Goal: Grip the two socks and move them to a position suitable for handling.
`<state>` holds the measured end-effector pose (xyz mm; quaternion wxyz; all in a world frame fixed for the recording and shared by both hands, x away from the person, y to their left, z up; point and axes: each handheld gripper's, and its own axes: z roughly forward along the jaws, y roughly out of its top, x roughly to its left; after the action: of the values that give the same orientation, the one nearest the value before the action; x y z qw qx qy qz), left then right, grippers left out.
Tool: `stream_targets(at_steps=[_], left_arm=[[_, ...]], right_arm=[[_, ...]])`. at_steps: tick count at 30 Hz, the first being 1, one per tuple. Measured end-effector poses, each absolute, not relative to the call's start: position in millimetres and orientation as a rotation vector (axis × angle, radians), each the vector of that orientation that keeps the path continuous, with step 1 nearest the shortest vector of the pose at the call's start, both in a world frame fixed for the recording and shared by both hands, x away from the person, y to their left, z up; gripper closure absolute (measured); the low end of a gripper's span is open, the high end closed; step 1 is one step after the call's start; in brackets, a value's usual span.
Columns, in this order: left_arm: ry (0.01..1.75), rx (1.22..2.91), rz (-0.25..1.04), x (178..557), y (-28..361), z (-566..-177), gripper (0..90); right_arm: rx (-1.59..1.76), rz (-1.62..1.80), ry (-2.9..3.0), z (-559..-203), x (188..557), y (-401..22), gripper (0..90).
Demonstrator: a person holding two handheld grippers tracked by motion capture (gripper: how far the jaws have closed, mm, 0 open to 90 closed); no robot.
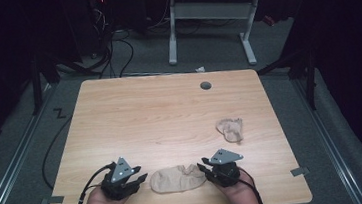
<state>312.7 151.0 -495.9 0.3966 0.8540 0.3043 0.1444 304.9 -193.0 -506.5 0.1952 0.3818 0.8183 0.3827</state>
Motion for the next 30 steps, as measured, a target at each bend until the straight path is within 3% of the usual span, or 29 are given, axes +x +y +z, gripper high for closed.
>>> stream_targets(at_steps=[7, 12, 18, 30], left_arm=[[0.831, 2.134, 0.437, 320, 164, -498, 56.5], [0.867, 2.132, 0.420, 325, 167, -503, 51.6], [0.900, 2.124, 0.420, 328, 170, -504, 50.0], [0.904, 2.093, 0.423, 327, 169, -501, 48.2]], right_arm=[[1.095, 1.111, 2.185, -480, 328, -197, 66.3], [1.164, 1.071, 2.104, -466, 366, -211, 65.2], [1.339, 1.060, 2.030, -478, 395, -247, 64.1], [1.442, 0.877, 1.989, -501, 403, -278, 53.6]])
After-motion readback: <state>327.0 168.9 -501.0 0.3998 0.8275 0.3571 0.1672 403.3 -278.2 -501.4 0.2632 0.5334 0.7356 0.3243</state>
